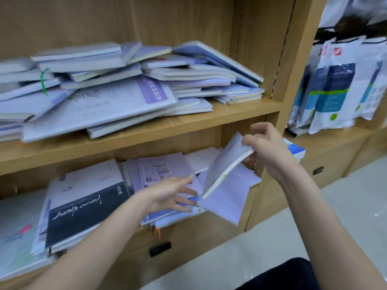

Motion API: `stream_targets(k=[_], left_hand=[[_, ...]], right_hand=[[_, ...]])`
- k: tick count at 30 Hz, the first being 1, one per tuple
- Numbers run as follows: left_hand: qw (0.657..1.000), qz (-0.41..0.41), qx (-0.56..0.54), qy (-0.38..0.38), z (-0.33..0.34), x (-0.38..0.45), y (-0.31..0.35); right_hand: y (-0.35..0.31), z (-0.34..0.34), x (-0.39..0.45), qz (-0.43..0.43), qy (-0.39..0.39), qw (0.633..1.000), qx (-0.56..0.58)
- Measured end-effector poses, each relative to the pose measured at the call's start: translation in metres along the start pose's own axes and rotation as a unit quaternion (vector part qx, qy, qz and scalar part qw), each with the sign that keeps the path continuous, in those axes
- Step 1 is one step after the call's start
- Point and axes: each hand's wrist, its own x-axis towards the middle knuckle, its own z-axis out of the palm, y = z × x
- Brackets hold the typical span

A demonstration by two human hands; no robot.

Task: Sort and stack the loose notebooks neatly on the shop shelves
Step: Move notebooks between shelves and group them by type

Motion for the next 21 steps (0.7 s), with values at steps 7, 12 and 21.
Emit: stream_targets(k=[7, 12, 21], left_hand=[[0.983, 0.101, -0.020, -0.155, 0.026, -0.054, 0.037], [0.960, 0.266, -0.005, -0.092, 0.010, -0.091, 0.087], [0.758, 0.515, 0.260, 0.305, -0.046, -0.119, 0.195]], right_hand=[[-0.058, -0.036, -0.053, -0.091, -0.143, 0.984, 0.053], [-0.110, -0.030, -0.071, -0.243, -0.156, 0.954, 0.076], [-0.144, 0.030, -0.020, -0.221, -0.114, 0.945, 0.213]])
